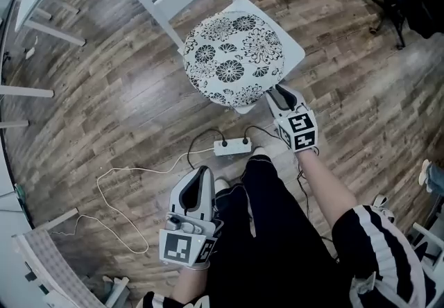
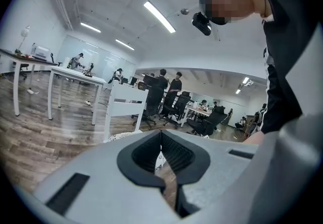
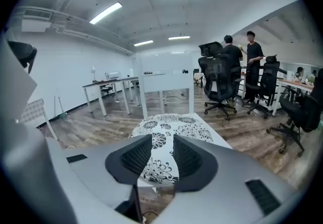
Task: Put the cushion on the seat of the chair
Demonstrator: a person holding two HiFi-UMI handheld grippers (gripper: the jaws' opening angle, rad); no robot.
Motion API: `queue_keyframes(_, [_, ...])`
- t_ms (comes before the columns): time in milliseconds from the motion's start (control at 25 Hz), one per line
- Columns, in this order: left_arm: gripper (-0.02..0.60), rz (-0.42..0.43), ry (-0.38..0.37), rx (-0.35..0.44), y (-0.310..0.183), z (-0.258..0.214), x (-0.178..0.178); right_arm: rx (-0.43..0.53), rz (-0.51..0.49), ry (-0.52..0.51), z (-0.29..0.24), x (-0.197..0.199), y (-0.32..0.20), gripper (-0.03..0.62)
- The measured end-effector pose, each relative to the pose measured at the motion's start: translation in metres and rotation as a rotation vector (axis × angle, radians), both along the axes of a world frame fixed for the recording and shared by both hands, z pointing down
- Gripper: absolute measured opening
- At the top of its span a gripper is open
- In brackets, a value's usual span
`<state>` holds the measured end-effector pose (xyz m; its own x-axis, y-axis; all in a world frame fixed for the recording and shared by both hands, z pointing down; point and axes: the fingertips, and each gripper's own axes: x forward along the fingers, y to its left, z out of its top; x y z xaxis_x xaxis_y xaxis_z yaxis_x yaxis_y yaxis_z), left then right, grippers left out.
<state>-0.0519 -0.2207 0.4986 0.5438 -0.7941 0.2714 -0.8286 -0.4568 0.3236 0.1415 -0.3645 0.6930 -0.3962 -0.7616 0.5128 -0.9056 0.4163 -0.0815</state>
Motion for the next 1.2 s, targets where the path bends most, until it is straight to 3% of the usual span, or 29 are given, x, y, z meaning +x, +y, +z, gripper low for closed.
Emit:
queue_keyframes(400, [0.006, 0.096, 0.005, 0.083, -0.004, -0.034, 0.01, 0.206, -0.016, -0.081, -0.12, -0.031, 0.033, 0.123])
queue_keyframes(720, [0.006, 0.181, 0.014, 0.147, 0.006, -0.068, 0.02, 0.356, -0.008, -0.209, -0.229, -0.053, 0.077, 0.092])
queue_keyframes(920, [0.006, 0.237, 0.025, 0.182, 0.024, -0.086, 0.026, 0.459, -0.037, -0.212, -0.281, -0.069, 0.111, 0.057])
queue_keyframes(1200, [0.006, 0.285, 0.039, 0.284, 0.029, -0.127, 0.024, 0.526, -0.026, -0.243, -0.33, -0.086, 0.143, 0.034])
